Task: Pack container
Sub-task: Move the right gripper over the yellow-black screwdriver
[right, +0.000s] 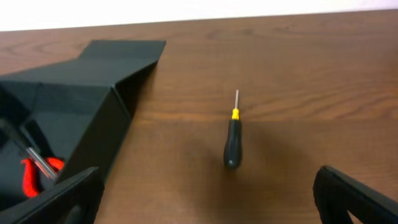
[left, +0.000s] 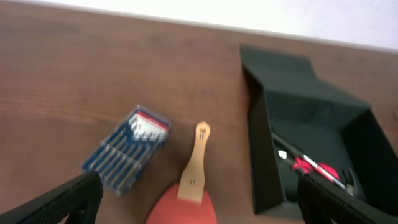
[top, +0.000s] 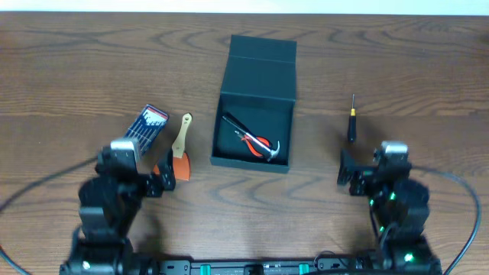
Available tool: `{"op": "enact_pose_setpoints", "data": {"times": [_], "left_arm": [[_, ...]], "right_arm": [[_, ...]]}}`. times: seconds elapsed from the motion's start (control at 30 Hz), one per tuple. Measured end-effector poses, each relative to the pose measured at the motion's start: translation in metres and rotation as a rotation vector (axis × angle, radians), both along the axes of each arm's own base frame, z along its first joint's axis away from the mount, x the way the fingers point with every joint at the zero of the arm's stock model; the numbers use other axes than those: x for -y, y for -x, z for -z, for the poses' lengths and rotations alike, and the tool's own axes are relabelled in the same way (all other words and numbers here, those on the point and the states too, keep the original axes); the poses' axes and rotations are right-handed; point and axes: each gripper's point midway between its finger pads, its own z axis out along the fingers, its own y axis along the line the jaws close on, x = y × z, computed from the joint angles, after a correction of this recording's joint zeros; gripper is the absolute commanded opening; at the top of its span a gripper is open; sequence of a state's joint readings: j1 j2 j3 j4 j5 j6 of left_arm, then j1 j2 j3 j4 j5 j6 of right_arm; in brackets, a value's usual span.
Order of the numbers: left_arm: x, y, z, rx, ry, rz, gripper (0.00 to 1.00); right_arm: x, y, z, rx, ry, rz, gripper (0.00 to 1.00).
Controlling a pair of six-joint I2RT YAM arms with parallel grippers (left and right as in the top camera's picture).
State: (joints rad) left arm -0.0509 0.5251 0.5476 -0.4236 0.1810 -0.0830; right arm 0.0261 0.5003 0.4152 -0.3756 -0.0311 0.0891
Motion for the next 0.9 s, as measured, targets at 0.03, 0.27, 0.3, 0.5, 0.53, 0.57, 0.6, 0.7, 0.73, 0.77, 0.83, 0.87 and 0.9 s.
{"op": "enact_pose_setpoints", "data": {"times": [0.03, 0.27, 0.3, 0.5, 0.53, 0.57, 0.6, 0.7, 0.73, 0.77, 0.83, 0.87, 0.9], "left_arm": [[0.0, -0.003, -0.002, -0.036, -0.002, 0.0, 0.98], [0.001, -0.013, 0.0, -0.333, -0.014, 0.002, 0.98], [0.001, -0.013, 0.001, -0.37, -0.016, 0.002, 0.98], [0.001, -0.017, -0.006, -0.463, -0.019, 0.001, 0.98], [0.002, -0.017, -0.006, -0.465, -0.019, 0.001, 0.98], [0.002, -0.017, -0.006, -0.468, -0.019, 0.001, 0.98], [0.002, -0.016, -0.006, -0.471, -0.017, 0.004, 0.98], [0.006, -0.015, -0.005, -0.477, -0.003, 0.02, 0.98], [0.007, -0.014, -0.005, -0.48, 0.004, 0.027, 0.98], [0.009, -0.013, -0.005, -0.482, 0.011, 0.035, 0.98], [0.011, -0.012, -0.005, -0.486, 0.02, 0.045, 0.98], [0.012, -0.012, -0.005, -0.489, 0.024, 0.05, 0.98], [0.013, -0.011, -0.005, -0.494, 0.028, 0.054, 0.98]], "right_arm": [[0.0, -0.003, -0.006, -0.035, 0.003, -0.001, 0.99], [-0.001, -0.019, -0.037, -0.389, 0.018, -0.013, 0.99], [-0.002, -0.021, -0.042, -0.44, 0.017, -0.017, 0.99], [-0.007, -0.035, -0.058, -0.601, 0.002, -0.039, 0.99], [-0.008, -0.035, -0.056, -0.619, 0.001, -0.042, 0.99], [-0.008, -0.035, -0.052, -0.639, 0.0, -0.043, 0.99], [-0.008, -0.036, -0.047, -0.656, -0.001, -0.044, 0.99], [-0.008, -0.042, -0.039, -0.682, -0.005, -0.037, 0.99], [-0.005, -0.042, -0.035, -0.708, -0.011, -0.022, 0.99], [-0.003, -0.042, -0.033, -0.729, -0.016, -0.009, 0.99], [0.005, -0.05, -0.032, -0.762, -0.026, 0.025, 0.99], [0.009, -0.055, -0.032, -0.777, -0.032, 0.042, 0.99], [0.014, -0.062, -0.033, -0.788, -0.035, 0.059, 0.99]]}}
